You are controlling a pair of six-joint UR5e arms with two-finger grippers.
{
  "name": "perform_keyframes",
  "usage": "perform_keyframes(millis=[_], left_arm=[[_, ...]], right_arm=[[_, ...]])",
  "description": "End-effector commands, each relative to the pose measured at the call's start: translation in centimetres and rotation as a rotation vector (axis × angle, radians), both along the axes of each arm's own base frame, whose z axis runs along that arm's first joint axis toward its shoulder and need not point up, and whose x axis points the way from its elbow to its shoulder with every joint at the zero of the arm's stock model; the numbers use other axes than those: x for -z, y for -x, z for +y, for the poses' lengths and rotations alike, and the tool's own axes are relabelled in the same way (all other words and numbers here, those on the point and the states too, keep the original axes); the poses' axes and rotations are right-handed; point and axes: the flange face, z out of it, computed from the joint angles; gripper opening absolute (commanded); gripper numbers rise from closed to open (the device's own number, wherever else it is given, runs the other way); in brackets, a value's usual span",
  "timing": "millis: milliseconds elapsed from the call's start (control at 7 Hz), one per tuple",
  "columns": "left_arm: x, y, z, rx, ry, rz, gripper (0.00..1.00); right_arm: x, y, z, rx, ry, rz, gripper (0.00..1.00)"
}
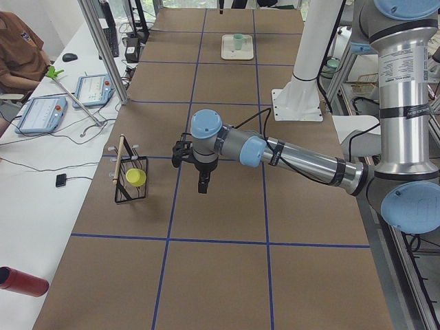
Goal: Left arm grabs green cup and hands to right arm on tray
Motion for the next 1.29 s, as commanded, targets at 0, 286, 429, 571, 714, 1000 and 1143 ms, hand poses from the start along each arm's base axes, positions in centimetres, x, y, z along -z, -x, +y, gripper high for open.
perform_keyframes(millis=[0, 286, 429, 571, 714, 1000, 1143], left_arm=[[-0.1, 0.0, -0.1, 0.004, -0.003, -0.016, 1.00], [0.5, 0.1, -0.1, 0.007, -0.016, -0.019, 1.00], [-0.3, 0.0, -0.2, 0.005, -0.002, -0.023, 1.00], [-1.5, 0.1, -0.4, 0.011, 0.016, -0.046, 1.00], [-2.9, 0.1, -0.5, 0.006, 0.037, -0.054, 1.00], [-4.3, 0.0, -0.9, 0.001, 0.054, -0.070, 1.00], [-5.1, 0.0, -1.3, 0.003, 0.070, -0.070, 1.00]], right_arm=[[0.1, 0.0, -0.3, 0.000, -0.011, 0.012, 1.00], [-1.1, -0.5, 1.0, -0.008, -0.007, 0.043, 1.00], [-1.3, -0.6, 1.2, -0.008, -0.002, 0.043, 1.00], [-1.4, -1.2, 1.3, -0.021, 0.001, 0.038, 1.00], [-1.7, -1.5, 1.3, -0.027, 0.018, 0.025, 1.00], [-0.8, -3.1, 0.7, -0.065, 0.004, 0.021, 1.00], [-0.9, -3.3, 0.7, -0.070, 0.004, 0.021, 1.00]])
